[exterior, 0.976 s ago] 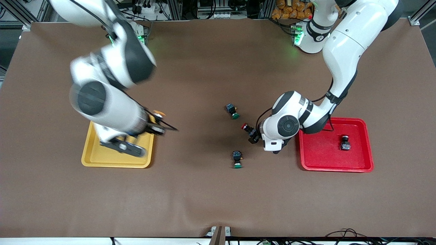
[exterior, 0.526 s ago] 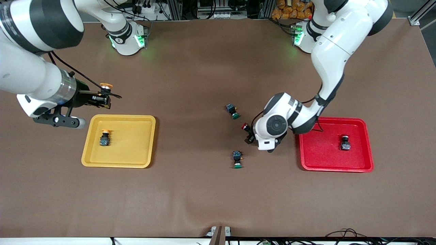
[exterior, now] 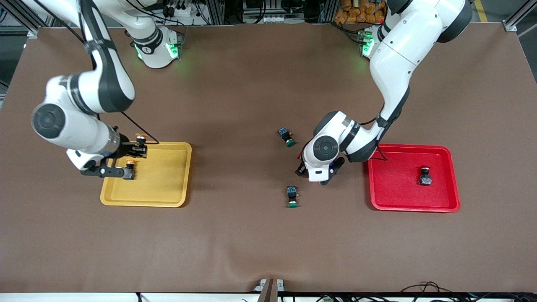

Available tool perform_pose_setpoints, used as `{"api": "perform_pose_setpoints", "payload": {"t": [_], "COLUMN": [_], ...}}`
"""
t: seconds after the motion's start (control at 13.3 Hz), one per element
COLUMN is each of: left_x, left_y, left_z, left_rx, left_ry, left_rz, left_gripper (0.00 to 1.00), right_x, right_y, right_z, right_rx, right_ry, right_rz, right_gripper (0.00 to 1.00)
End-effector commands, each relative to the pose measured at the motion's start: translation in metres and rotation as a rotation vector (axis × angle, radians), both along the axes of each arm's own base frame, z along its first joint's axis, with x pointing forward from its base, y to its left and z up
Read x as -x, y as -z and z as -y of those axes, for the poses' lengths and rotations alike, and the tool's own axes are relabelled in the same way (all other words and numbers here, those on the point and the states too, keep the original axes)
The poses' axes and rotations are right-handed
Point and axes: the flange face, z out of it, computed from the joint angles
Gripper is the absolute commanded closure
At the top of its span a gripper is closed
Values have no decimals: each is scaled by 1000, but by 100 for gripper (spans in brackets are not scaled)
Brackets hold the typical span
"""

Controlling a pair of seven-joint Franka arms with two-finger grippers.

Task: Place red and yellow buttons in trays
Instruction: 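Lower the yellow button into the yellow tray while the left gripper carries the red button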

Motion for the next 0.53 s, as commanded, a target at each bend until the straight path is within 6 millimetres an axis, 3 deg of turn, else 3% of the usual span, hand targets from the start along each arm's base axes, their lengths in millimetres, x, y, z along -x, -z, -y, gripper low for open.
{"api": "perform_pose_setpoints", "payload": {"t": [0.0,0.23,0.45], "left_x": [-2,-6,-12], "left_y": [2,-6,-31], "left_z": [-2,-6,-18], "left_rx": [-22,-27,-49], "left_ry": [10,19,67], "left_rz": [22,36,32], "left_gripper": [100,100,100], "right_x": [-13,-12,-8], "right_y": [66,119,138], "right_z": [-1,10,27], "right_rx": [4,6,1], "right_ry": [-39,-60,-82], "right_rz": [1,-2,17], "right_gripper": [100,100,100]}}
